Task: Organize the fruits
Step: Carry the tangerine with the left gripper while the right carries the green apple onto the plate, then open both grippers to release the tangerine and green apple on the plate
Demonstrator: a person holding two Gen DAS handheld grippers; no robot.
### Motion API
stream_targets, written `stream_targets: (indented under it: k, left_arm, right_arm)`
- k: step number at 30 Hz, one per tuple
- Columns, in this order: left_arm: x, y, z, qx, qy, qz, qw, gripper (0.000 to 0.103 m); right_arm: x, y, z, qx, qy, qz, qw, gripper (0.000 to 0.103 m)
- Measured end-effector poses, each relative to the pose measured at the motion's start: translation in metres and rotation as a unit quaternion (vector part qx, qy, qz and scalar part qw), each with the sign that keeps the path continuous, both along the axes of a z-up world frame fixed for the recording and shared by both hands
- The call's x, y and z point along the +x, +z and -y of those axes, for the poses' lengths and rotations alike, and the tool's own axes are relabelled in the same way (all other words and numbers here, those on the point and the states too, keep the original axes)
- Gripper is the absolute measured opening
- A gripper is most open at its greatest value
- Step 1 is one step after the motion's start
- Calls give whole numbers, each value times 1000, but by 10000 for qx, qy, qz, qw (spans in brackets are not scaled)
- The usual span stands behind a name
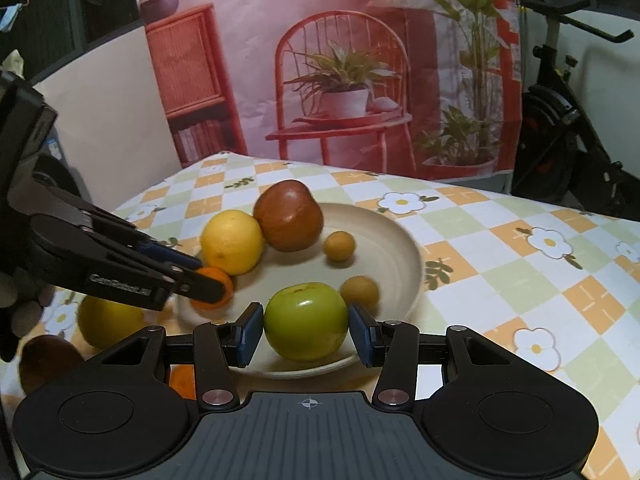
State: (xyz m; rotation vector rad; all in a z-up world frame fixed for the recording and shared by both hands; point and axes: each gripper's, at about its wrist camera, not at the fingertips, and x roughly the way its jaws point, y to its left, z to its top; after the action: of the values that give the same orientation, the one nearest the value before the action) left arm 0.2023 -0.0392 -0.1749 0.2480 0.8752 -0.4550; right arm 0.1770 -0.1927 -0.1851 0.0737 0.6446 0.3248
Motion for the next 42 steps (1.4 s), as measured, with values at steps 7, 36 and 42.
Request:
stream_targets:
  k: [7,36,42]
  left_arm:
    - [1,0,-1,8,3,7,10000,34]
    - [-31,25,-14,-529,190,82,9984,43]
    - [-50,38,-24,-594,340,274,9973,43]
  right_arm:
    - [11,-6,1,-392,-9,-5,9992,43]
    - [-48,11,15,262,-624,177,9976,45]
    - [-73,9,7,313,-567,56,9979,45]
